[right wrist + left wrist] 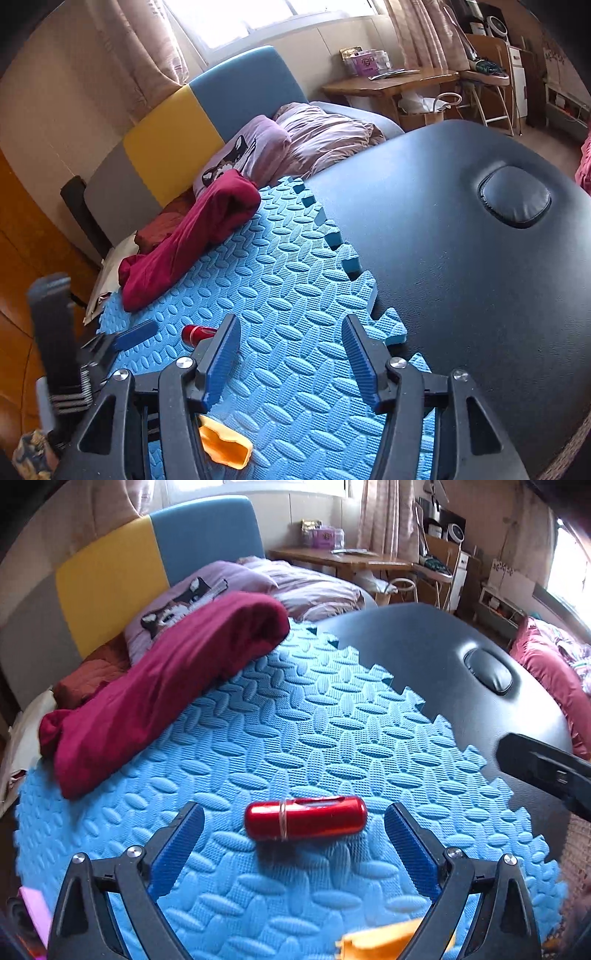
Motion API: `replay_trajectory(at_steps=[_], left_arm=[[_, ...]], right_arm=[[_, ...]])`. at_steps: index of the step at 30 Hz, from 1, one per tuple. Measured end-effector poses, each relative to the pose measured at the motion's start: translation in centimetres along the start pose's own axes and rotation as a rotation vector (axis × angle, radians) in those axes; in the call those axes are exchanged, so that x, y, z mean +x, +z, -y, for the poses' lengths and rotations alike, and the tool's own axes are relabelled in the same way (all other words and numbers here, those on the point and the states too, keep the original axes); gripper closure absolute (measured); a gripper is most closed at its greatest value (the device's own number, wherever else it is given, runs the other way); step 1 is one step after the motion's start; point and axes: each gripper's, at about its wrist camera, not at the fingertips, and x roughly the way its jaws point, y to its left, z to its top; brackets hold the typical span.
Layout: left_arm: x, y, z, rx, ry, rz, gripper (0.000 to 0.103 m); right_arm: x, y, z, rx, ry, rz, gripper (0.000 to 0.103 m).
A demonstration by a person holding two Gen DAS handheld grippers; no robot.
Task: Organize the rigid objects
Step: 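Close the left gripper on the red cylinder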
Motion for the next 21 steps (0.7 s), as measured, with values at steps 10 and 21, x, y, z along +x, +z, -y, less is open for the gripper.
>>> replay_trajectory(at_steps=[10,21], left_arm=[[-0.6,-2.2,-2.0,-0.111,0.012,0.022,0.028],[-9.4,-8.1,-5.6,-0.33,0.103,0.101,0.028]], right_arm=[[0.4,0.0,0.3,0.009,0.008,-0.017,0.045],[2.5,-1.5,-2.4,-0.107,0.105,-0.161,0.042]])
